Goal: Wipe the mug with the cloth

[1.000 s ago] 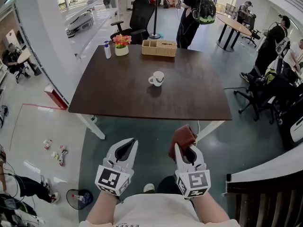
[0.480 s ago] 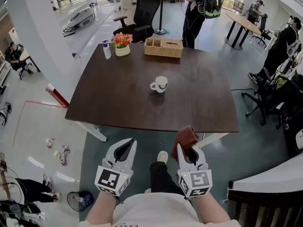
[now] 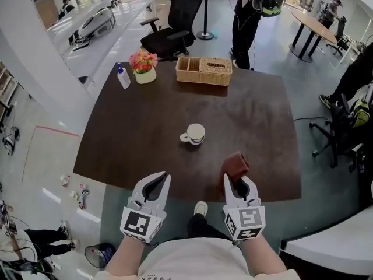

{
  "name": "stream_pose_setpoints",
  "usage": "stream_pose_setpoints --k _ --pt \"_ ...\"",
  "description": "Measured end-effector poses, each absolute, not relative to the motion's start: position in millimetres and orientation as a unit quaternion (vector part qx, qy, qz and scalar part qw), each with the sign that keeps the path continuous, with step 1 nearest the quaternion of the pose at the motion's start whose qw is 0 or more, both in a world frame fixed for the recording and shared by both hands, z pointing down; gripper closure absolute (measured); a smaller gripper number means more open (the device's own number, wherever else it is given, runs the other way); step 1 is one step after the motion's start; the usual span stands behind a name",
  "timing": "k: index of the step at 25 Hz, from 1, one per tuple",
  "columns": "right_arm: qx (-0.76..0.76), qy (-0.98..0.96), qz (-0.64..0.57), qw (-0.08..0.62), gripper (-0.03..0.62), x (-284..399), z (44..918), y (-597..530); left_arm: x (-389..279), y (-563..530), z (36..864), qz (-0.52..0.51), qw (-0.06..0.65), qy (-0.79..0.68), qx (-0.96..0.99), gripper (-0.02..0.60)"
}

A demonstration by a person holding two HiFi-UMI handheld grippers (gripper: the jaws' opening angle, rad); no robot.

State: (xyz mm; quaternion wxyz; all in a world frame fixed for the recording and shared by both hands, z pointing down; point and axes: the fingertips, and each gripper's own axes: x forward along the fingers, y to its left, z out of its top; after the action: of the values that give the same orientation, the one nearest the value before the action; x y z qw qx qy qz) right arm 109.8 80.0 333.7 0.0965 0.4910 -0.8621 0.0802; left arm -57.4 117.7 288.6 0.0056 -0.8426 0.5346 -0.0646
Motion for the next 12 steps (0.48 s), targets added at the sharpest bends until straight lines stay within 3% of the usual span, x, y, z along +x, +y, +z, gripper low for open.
stream_pose_setpoints --k 6,12 --pt "0.478 -0.865 0.099 0.112 0.511 114 351 14 -52 59 303 -0.051 -0.008 0.535 -0.843 0.581" --pt "0.459 -0.869 0.119 0.139 0.511 95 383 -31 -75 8 369 -0.113 -0.040 0.533 -0.838 0.581"
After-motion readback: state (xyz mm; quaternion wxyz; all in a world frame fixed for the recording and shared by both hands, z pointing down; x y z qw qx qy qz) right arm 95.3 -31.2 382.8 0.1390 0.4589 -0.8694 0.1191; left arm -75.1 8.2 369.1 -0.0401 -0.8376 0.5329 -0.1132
